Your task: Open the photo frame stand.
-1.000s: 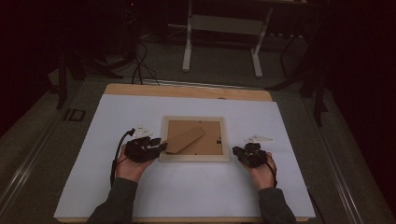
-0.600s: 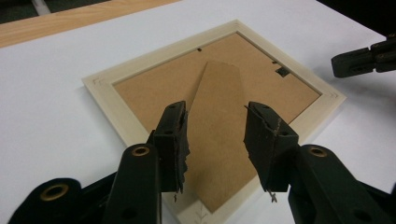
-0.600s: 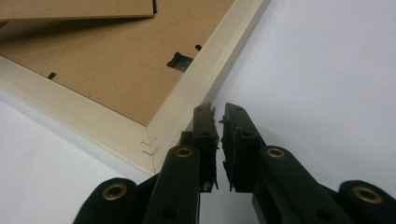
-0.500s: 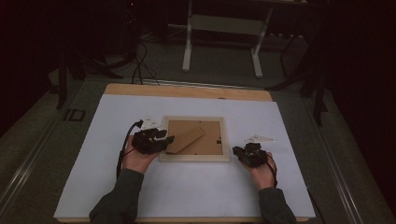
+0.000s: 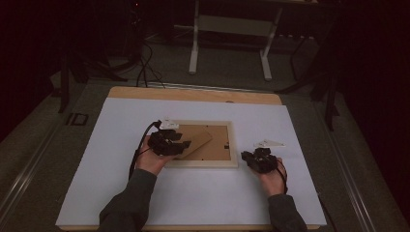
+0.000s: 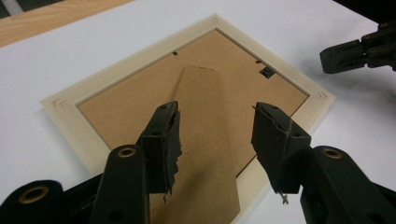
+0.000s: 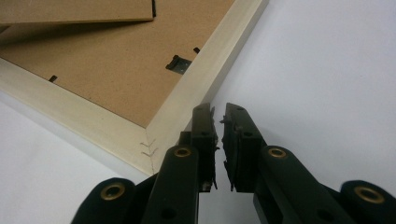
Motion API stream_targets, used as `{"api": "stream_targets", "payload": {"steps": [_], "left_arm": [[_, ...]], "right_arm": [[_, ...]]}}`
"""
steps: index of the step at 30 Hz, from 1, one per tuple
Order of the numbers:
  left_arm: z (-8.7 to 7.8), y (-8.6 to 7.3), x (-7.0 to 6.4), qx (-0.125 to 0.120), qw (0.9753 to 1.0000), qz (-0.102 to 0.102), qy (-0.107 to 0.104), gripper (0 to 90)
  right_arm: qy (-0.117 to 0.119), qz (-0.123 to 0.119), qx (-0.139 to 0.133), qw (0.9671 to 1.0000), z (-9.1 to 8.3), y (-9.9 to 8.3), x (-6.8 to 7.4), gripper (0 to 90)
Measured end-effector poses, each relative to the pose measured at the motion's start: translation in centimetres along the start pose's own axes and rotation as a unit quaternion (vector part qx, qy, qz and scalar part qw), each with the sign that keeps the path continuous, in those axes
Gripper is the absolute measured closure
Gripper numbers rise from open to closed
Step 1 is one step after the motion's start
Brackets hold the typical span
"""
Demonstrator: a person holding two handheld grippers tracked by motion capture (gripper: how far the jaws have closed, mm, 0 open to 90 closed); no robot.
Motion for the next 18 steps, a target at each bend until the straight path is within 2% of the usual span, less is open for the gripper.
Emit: {"api": "stream_targets", "payload": {"steps": [14, 18], "left_arm": [[2.1, 0.5, 0.1, 0.044, 0.9989, 0.017, 0.003, 45.8], [2.7, 0.6, 0.1, 0.056, 0.9982, 0.021, -0.001, 44.2]], "right_arm": [[0.000, 0.001, -0.002, 1.0000, -0.1, 0.0, 0.0, 81.5], [0.001, 0.002, -0.002, 1.0000, -0.1, 0.0, -0.1, 81.1]]}}
Point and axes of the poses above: each handheld gripper's, and its own axes: z roughly forward along the jaws, y roughly out of its top, x roughly to its left, the point moved 6 cm from there along z, roughly forward along the jaws, and after that the axes turned 1 degree about -z, right-handed, at the moved point
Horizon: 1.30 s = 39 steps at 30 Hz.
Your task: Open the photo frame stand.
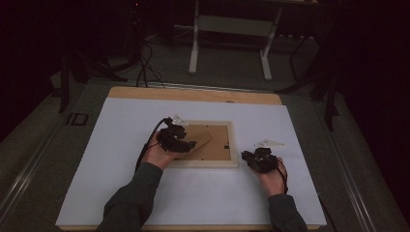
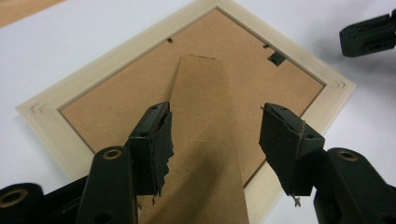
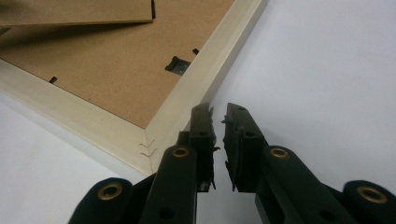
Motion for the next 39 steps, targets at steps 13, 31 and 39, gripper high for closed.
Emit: {"api": "stream_targets", "payload": {"steps": [13, 31, 39], "left_arm": [[1.4, 0.7, 0.3, 0.020, 0.9998, -0.001, -0.003, 39.6], [3.5, 1.1, 0.4, 0.046, 0.9989, 0.006, -0.006, 37.7], [4.3, 1.3, 0.6, 0.069, 0.9976, 0.004, -0.008, 36.3]], "right_arm": [[0.001, -0.001, 0.001, 1.0000, 0.0, 0.0, 0.0, 80.0], [0.003, 0.000, -0.001, 1.0000, 0.0, 0.0, 0.0, 78.5], [0.004, 0.000, 0.000, 1.0000, 0.0, 0.0, 0.0, 78.3]]}}
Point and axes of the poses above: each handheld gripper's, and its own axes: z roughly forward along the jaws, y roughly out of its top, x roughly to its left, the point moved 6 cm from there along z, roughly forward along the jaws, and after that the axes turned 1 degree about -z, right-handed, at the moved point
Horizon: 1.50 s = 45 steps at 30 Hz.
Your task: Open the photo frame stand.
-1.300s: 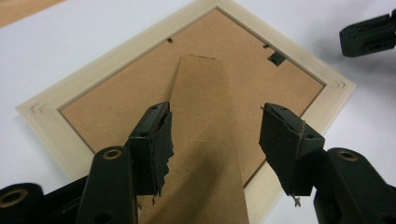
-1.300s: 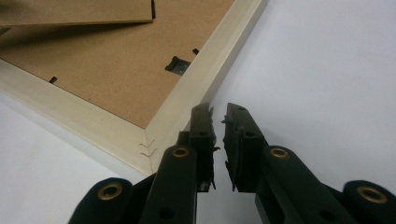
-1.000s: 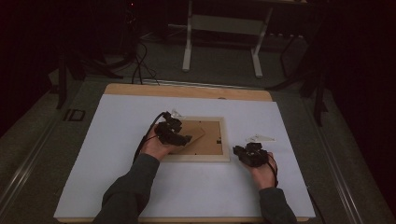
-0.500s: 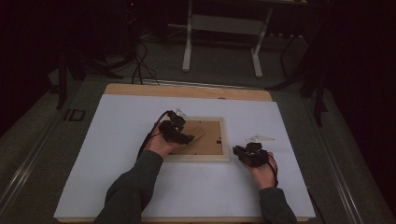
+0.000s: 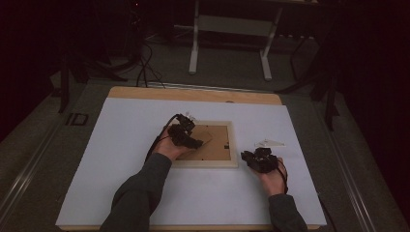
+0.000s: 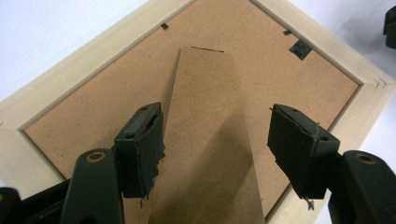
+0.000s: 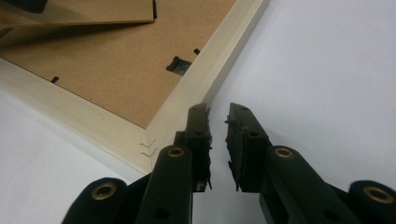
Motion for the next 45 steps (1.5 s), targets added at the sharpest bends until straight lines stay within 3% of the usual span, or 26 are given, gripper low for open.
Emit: {"api": "stream_targets", "payload": {"steps": [12, 26, 40, 45], "left_arm": [[1.2, 0.0, 0.2, 0.024, 0.9997, -0.007, -0.004, 33.1], [2.4, -0.7, 0.6, 0.058, 0.9981, 0.000, 0.018, 32.7], [2.6, -0.8, 0.5, 0.066, 0.9977, 0.001, 0.015, 35.8], [2.5, -0.8, 0.2, 0.065, 0.9975, 0.014, 0.023, 40.0]], "right_arm": [[0.000, 0.000, -0.002, 1.0000, -0.1, 0.0, -0.1, 78.2], [-0.001, 0.001, 0.001, 1.0000, 0.0, -0.1, -0.2, 78.3], [-0.001, 0.001, 0.000, 1.0000, 0.0, -0.1, -0.2, 78.2], [-0.001, 0.001, -0.001, 1.0000, 0.0, -0.1, -0.2, 78.2]]}}
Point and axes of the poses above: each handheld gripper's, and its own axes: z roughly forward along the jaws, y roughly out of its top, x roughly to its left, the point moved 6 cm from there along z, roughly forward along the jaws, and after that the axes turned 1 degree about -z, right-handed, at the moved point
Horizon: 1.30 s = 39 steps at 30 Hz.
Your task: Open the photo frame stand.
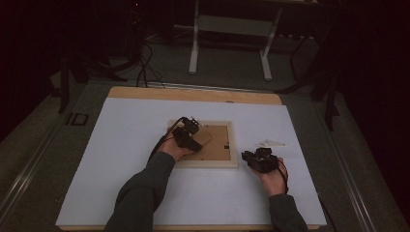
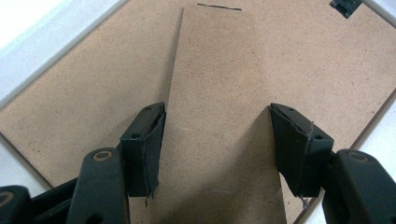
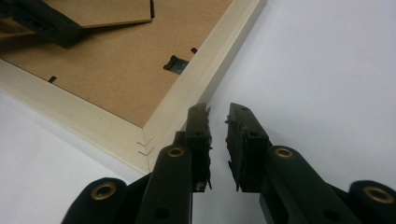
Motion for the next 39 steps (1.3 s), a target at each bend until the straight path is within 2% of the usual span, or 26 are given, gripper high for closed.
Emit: {"api": "stream_targets", "payload": {"steps": [2, 7, 22, 29, 39], "left_arm": [[0.0, 0.0, 0.0, -0.002, 1.0000, 0.001, -0.001, 40.2], [-0.1, 0.1, -0.2, -0.006, 0.9998, 0.011, 0.014, 40.3], [-0.4, 0.0, -0.4, -0.022, 0.9992, 0.018, 0.030, 40.4], [-0.9, 0.1, -0.7, -0.036, 0.9979, 0.025, 0.048, 40.5], [-1.2, 0.1, -1.0, -0.050, 0.9963, 0.032, 0.062, 40.5]], "right_arm": [[0.000, 0.001, -0.001, 1.0000, 0.0, 0.0, 0.0, 78.2], [0.000, 0.001, 0.000, 1.0000, 0.0, 0.0, -0.1, 78.2], [-0.001, 0.003, -0.004, 1.0000, -0.2, 0.1, -0.2, 78.2], [-0.002, 0.001, -0.006, 1.0000, -0.2, 0.2, -0.2, 78.2], [-0.001, 0.002, -0.008, 1.0000, -0.3, 0.3, -0.2, 78.0]]}}
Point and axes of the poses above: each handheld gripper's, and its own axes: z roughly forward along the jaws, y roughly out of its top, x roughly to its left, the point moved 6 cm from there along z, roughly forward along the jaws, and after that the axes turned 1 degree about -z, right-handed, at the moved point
